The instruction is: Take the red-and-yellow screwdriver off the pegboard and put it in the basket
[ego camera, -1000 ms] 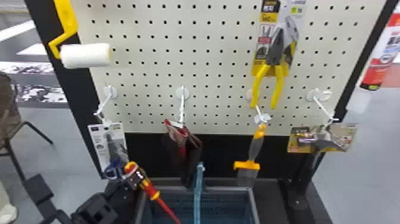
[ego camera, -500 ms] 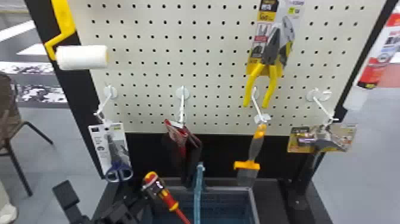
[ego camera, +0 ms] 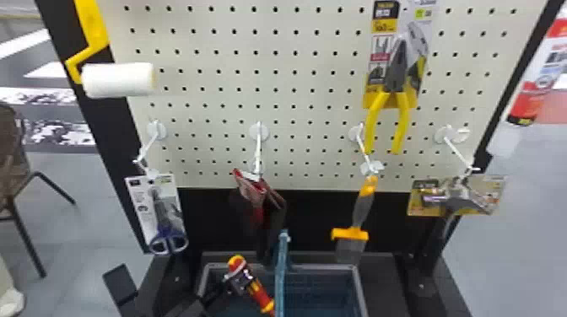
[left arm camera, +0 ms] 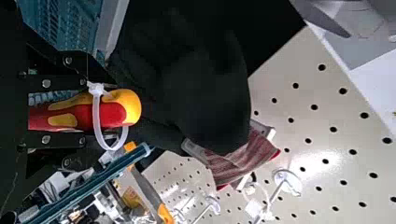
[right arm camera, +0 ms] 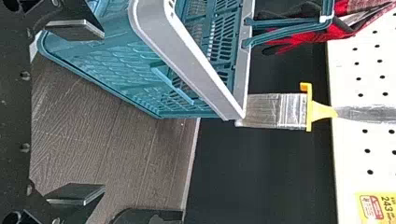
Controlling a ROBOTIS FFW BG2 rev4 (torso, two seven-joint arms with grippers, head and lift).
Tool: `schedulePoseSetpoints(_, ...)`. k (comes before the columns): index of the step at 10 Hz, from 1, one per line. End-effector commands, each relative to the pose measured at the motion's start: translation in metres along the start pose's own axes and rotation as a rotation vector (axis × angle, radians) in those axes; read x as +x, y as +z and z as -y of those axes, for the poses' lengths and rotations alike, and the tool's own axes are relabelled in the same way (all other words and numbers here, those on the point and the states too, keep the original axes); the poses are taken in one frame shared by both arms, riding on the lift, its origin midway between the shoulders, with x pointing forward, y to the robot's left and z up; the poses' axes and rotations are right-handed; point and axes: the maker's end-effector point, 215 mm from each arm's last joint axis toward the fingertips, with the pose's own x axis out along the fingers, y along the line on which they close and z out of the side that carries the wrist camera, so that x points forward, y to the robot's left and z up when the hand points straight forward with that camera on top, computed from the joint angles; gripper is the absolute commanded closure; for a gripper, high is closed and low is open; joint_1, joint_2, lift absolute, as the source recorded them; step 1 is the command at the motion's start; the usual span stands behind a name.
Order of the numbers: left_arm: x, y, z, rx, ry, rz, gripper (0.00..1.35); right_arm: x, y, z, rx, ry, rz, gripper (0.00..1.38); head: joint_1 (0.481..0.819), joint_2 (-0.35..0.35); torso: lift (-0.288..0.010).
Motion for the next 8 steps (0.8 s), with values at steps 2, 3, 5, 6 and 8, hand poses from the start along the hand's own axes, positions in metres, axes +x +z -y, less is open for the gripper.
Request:
schedulePoseSetpoints(2,0.005,-0.021,-0.002,-0.028,-0.005,-0.007,1.18,0.0,0.0,0.0,0.002,0.0,0.001,0.14,0.549,0.0,-0.1)
schedulePoseSetpoints(3,0.007,-0.025,-0.003,-0.033,-0.007,-0.007,1.18,-0.001,-0.001,0.0,0.004,0.0,0.001,0.14,0.549,0.0,-0.1)
schedulePoseSetpoints(5,0.006,-0.025,-0.007,-0.025,0.002,0.005,1.12,-0.001,0.0,0.0,0.005,0.0,0.003,0.14,0.549,0.0,-0.1)
schedulePoseSetpoints(6,0.006,-0.023,-0.009,-0.01,0.004,0.001,0.73,-0.001,-0.002,0.0,0.008,0.0,0.002,0.14,0.549,0.0,-0.1)
schedulePoseSetpoints(8,0.004,-0.024,-0.011,-0.005,0.008,-0.005,0.08,-0.001,-0.002,0.0,0.01,0.0,0.002,0.14,0.549,0.0,-0.1)
